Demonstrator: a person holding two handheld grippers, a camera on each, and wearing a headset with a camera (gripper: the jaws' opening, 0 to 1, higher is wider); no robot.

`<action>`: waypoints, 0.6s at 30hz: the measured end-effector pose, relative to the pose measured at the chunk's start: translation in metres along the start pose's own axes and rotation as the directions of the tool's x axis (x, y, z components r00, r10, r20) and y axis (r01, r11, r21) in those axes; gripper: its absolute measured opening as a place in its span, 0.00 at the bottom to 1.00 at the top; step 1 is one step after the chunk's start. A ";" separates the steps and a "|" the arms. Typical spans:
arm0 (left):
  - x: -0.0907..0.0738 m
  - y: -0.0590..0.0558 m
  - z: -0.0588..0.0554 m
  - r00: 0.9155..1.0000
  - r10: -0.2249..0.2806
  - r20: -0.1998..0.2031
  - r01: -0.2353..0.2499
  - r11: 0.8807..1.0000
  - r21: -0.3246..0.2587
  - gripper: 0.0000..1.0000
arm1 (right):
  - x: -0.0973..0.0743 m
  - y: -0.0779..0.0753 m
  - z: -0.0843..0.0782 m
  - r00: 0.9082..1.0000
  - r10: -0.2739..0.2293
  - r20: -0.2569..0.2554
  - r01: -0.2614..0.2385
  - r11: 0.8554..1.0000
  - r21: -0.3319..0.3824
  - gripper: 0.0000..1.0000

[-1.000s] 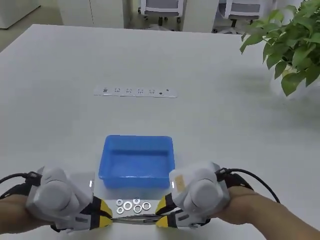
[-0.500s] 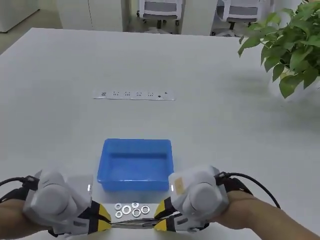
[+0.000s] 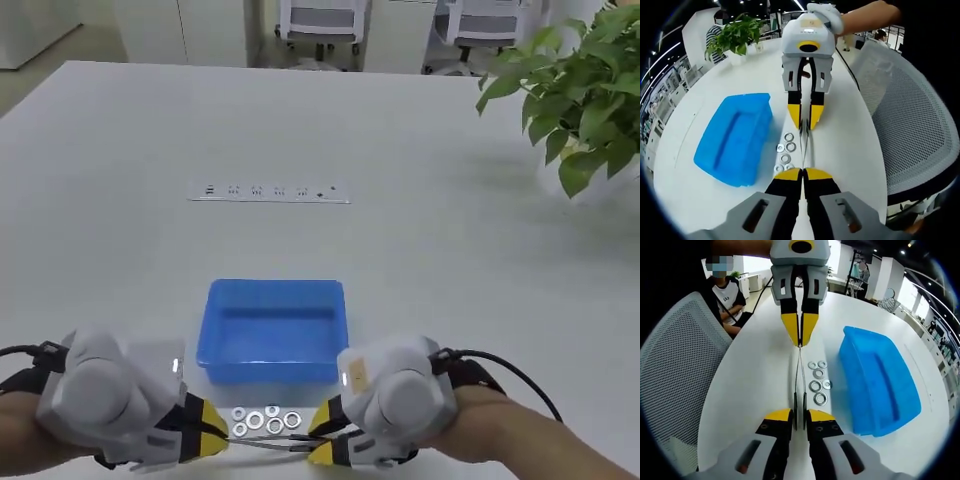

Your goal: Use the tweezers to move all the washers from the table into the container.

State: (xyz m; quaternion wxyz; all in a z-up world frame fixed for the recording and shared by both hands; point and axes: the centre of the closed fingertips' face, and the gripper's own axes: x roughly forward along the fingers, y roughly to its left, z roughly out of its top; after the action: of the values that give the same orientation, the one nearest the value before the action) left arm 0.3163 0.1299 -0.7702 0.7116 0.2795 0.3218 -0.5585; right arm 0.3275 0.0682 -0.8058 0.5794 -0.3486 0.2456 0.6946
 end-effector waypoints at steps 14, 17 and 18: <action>-0.009 -0.004 0.016 1.000 0.002 0.004 -0.003 0.999 0.032 0.05 | 0.001 0.004 0.002 1.000 0.000 0.014 0.000 1.000 0.008 0.12; -0.011 -0.006 0.020 1.000 0.004 0.012 -0.004 0.999 0.032 0.05 | 0.001 0.004 0.002 1.000 -0.001 0.008 0.001 1.000 0.002 0.12; -0.012 -0.006 0.022 1.000 0.004 0.013 -0.005 0.999 0.033 0.05 | 0.001 0.004 0.002 1.000 -0.001 0.006 0.001 1.000 -0.001 0.12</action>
State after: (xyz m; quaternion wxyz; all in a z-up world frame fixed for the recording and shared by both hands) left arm 0.3114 0.1195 -0.7476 0.7101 0.2885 0.3072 -0.5640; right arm 0.3229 0.0695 -0.8053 0.5802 -0.3469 0.2434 0.6956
